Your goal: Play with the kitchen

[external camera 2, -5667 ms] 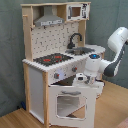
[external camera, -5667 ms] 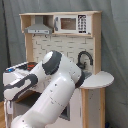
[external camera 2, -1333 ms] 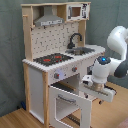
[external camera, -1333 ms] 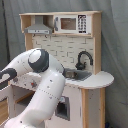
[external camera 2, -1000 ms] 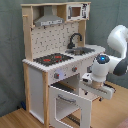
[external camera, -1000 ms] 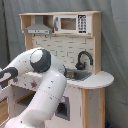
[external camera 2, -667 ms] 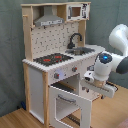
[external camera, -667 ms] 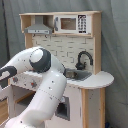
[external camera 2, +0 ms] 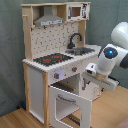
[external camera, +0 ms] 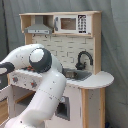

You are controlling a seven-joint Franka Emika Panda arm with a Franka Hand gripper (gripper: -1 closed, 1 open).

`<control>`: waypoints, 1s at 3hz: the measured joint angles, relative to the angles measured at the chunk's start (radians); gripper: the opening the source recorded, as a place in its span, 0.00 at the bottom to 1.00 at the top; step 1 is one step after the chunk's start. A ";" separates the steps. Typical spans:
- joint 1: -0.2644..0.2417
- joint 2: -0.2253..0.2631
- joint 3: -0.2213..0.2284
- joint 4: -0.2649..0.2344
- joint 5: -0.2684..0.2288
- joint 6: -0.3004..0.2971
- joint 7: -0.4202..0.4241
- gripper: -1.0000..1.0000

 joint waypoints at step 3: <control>0.122 -0.018 0.021 0.113 -0.203 -0.171 -0.031 1.00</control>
